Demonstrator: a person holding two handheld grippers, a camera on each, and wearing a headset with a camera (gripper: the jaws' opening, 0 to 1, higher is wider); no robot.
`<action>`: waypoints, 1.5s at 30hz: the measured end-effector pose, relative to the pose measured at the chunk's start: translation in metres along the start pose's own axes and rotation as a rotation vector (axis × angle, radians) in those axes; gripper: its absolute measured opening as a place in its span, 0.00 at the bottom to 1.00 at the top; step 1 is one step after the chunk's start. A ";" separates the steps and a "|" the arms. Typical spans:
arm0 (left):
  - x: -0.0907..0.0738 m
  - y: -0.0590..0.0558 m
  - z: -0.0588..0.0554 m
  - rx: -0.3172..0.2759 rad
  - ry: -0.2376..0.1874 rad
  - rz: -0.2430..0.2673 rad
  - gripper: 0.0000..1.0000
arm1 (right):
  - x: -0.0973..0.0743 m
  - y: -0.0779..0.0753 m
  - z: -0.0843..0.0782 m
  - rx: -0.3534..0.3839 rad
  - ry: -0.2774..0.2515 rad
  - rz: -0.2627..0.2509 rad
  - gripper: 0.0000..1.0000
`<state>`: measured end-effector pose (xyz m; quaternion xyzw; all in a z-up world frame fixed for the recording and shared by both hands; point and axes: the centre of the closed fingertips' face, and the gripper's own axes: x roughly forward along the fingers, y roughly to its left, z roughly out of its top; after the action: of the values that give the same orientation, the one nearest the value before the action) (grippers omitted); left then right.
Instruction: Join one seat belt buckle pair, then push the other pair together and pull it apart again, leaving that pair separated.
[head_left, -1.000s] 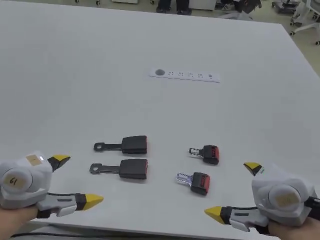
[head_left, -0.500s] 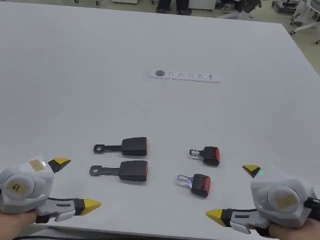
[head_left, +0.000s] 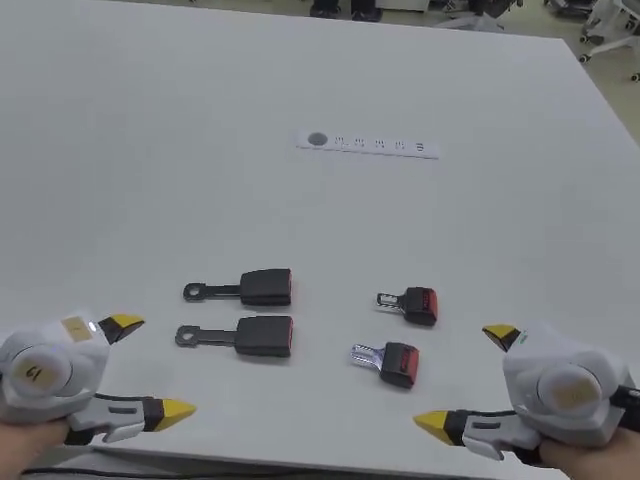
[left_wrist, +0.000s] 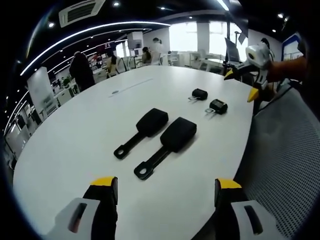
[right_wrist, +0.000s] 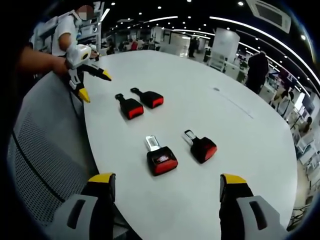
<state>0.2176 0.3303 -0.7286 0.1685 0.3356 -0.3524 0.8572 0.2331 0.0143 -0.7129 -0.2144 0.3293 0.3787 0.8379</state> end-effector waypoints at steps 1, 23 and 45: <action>-0.001 -0.001 -0.001 0.007 0.003 -0.004 0.81 | 0.000 0.001 0.000 -0.003 0.000 0.004 0.87; 0.007 0.000 0.012 0.084 0.055 -0.043 0.77 | 0.007 0.007 0.006 -0.051 0.007 0.055 0.72; 0.047 -0.008 0.020 0.131 0.115 -0.133 0.65 | 0.026 0.017 0.011 -0.114 0.058 0.136 0.59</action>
<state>0.2456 0.2913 -0.7475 0.2215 0.3710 -0.4192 0.7985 0.2372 0.0446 -0.7260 -0.2498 0.3453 0.4467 0.7867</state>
